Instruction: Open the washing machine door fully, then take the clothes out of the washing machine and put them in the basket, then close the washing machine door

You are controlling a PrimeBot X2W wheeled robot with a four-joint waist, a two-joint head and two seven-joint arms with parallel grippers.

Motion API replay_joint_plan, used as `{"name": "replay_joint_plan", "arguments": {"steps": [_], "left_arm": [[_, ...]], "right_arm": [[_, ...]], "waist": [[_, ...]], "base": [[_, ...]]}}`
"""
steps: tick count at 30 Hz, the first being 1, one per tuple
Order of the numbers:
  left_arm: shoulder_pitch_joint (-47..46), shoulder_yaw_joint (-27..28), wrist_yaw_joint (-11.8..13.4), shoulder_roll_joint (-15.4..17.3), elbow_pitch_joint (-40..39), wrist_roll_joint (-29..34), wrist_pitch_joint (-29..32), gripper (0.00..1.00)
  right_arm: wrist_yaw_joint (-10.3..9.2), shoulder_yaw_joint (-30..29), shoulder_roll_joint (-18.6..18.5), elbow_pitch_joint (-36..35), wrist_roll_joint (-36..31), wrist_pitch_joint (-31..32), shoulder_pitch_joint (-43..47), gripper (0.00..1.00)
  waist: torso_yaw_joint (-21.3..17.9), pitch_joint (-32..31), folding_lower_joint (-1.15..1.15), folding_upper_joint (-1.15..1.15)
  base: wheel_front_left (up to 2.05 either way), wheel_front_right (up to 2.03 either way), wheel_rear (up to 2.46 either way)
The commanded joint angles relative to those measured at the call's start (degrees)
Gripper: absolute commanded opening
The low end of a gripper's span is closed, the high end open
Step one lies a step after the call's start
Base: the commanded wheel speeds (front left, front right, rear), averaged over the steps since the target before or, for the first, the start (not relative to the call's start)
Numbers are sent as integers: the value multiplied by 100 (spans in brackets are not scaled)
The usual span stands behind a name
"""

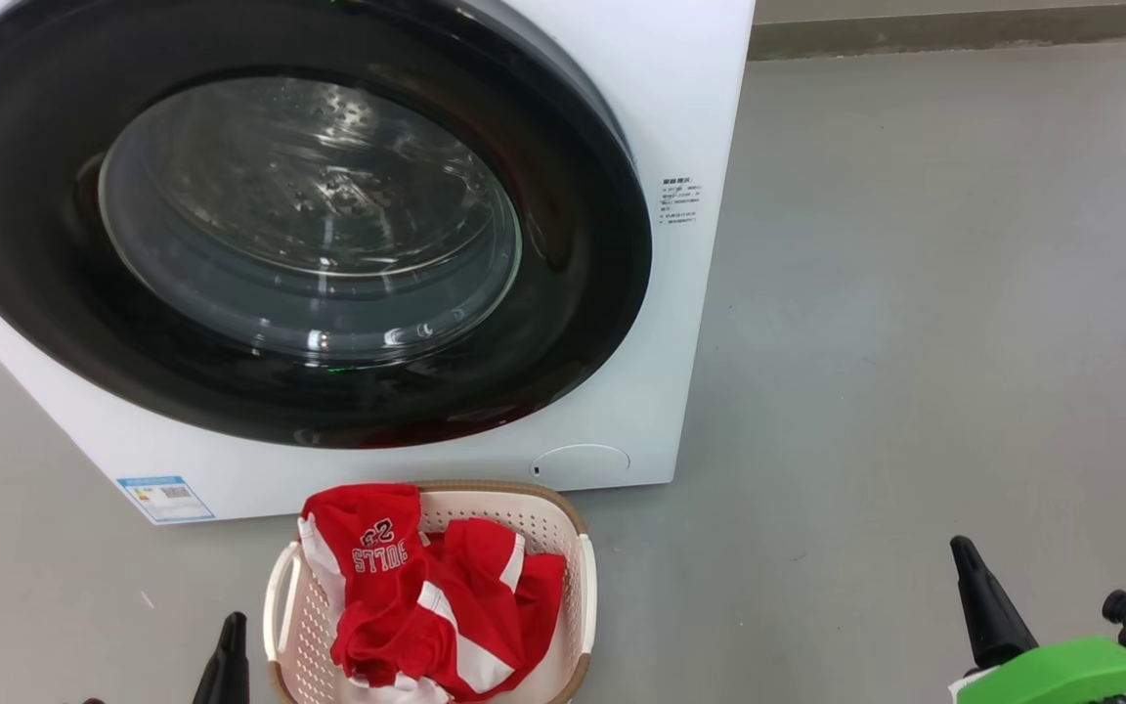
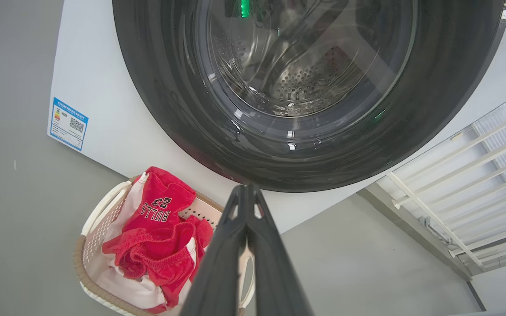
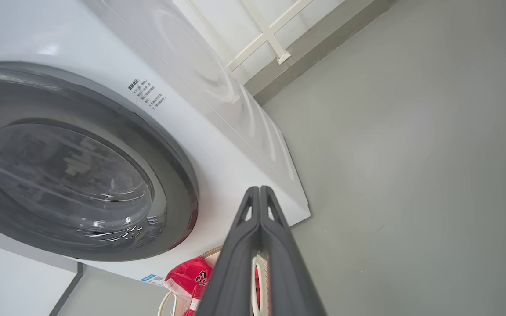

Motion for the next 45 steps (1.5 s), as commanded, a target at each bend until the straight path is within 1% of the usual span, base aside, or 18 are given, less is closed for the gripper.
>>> {"name": "replay_joint_plan", "arguments": {"steps": [1,25,45], "left_arm": [[-238,77,-15,90,-161,-192,49,0],[-422,106,-22,107,-191,-1633,429,0],[-591,132,-27,122,-219,-2952,775,0]], "right_arm": [[-3,-25,-42,-173,203,49,-286,0],[-4,-163,23,-258,1444,435,-466,0],[-5,-293,85,-335,2576,792,-631,0]], "waist": [[2,-4,-1,0],[21,-53,-1,0],[39,-98,-1,0]], "base": [[0,0,0],[0,0,0],[0,0,0]]}}
